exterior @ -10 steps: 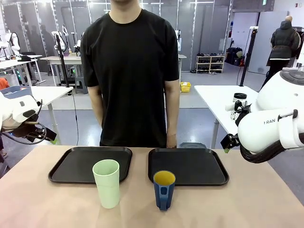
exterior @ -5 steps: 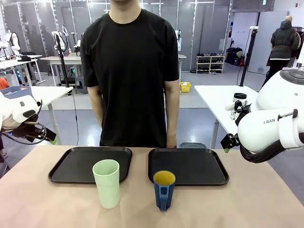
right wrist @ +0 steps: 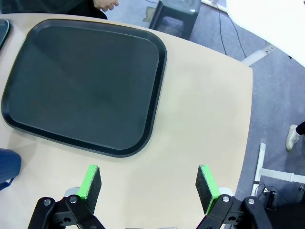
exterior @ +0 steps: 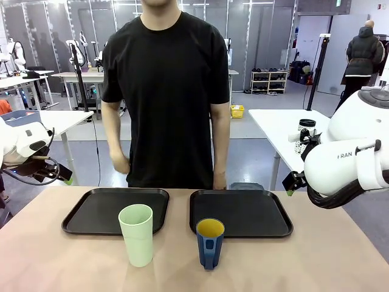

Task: Sort and store the cups by type.
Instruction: Pick up the Reusable plastic cup.

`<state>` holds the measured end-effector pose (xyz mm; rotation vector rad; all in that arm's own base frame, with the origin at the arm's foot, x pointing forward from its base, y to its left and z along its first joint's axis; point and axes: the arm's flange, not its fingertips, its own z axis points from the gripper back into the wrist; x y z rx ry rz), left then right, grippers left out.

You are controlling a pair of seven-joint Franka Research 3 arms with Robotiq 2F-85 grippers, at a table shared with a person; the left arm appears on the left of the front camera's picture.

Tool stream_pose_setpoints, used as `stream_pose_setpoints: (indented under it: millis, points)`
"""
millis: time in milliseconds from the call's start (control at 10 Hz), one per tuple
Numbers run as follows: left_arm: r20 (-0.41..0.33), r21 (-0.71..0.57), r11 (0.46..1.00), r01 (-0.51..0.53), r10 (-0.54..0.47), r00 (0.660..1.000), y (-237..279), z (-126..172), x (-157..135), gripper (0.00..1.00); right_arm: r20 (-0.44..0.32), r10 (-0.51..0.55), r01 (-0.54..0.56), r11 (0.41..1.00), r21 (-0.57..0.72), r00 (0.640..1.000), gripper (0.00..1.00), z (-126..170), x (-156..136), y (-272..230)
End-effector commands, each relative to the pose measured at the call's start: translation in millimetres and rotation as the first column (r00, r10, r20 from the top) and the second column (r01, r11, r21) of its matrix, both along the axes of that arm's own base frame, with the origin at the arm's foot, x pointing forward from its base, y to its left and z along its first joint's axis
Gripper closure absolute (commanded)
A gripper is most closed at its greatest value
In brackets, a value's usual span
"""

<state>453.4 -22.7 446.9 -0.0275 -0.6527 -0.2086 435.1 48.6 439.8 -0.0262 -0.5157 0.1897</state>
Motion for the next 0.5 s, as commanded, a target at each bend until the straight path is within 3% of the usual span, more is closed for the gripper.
stream_pose_setpoints:
  millis: [0, 400]
  points:
    - [0.002, -0.008, 1.000, -0.002, 0.002, 1.000, 2.1, 0.0, 0.4, 0.00, -0.002, 0.000, 0.000, 1.000, 0.000, 1.000, 0.00, -2.3, -1.1, -0.3]
    - [0.002, -0.008, 1.000, -0.002, 0.002, 1.000, 2.1, 0.0, 0.4, 0.00, -0.002, 0.000, 0.000, 1.000, 0.000, 1.000, 0.00, -2.3, -1.1, -0.3]
